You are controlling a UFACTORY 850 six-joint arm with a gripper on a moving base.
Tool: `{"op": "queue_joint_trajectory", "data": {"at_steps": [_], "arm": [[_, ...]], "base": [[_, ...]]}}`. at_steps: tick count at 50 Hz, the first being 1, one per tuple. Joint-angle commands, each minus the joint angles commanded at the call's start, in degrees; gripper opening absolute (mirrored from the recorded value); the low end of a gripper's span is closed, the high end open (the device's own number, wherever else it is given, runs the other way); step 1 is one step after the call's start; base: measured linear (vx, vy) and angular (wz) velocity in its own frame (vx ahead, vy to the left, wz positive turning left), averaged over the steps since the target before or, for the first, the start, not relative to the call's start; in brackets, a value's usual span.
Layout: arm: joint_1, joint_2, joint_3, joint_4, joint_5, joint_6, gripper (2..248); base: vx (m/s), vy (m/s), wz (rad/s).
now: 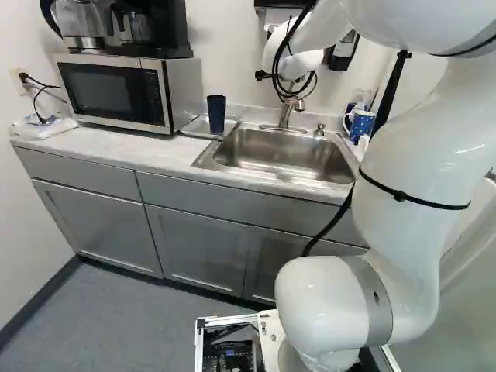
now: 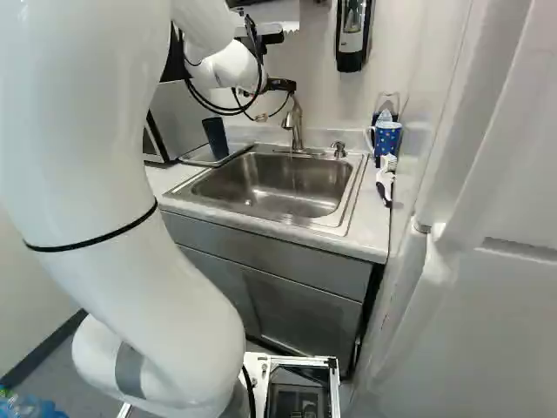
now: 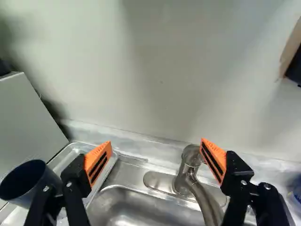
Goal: Rinse the cup and place it in the tray
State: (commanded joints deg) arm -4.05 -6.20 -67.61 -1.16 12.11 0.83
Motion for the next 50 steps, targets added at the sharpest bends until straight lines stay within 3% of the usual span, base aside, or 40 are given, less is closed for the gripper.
{"op": "queue_joint_trajectory", "data": {"at_steps": [21,34,50], "arm": [[0.0,1.3,1.3,0.0,-0.3,0.0,247],[-0.2,2.0,2.1,0.0,3.3,0.0,247],[-1.6,4.5,4.7,0.0,3.5,0.0,247]], "base": [[0.000,0.000,0.000],[0.000,0.000,0.000],[0.000,0.000,0.000]]}}
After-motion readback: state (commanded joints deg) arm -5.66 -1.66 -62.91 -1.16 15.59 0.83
